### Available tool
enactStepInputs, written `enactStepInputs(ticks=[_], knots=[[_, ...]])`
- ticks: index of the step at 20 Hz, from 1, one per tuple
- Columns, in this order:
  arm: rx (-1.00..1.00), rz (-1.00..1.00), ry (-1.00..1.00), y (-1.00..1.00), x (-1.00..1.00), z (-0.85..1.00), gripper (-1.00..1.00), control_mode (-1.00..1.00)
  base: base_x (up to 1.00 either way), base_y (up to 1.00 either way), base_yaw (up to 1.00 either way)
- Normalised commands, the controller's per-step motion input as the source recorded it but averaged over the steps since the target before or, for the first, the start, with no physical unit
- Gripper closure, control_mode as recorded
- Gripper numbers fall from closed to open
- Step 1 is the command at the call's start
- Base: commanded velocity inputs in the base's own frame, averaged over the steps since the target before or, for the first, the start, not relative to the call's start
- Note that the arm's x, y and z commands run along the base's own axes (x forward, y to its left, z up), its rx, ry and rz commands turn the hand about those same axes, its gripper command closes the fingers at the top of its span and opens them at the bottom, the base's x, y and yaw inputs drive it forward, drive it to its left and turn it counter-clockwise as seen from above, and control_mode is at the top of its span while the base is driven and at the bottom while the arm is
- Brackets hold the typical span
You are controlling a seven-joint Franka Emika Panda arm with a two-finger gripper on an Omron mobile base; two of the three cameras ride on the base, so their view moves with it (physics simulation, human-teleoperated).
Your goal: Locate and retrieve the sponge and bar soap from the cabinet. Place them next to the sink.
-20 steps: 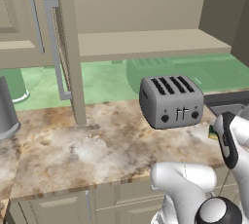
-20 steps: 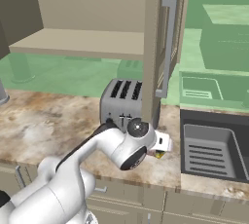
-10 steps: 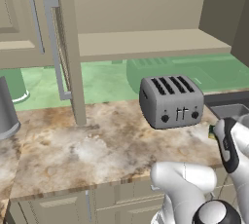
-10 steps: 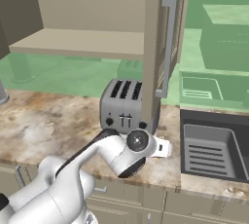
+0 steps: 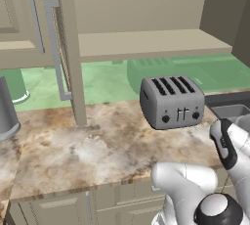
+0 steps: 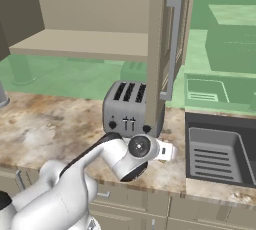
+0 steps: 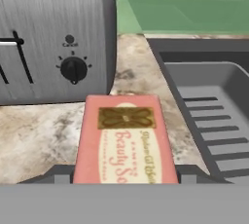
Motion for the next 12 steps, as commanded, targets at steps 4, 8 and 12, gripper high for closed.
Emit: enactStepInputs(ticks=[4, 8, 12], knots=[[0.03, 0.0, 0.0, -0.2, 0.03, -0.06, 1.0, -1.0, 0.0, 0.0, 0.0], [0.06, 0.0, -0.01, -0.35, 0.0, -0.19, 1.0, -1.0, 0.0, 0.0, 0.0], [0.05, 0.0, -0.02, -0.2, 0.0, -0.17, 1.0, -1.0, 0.0, 0.0, 0.0]])
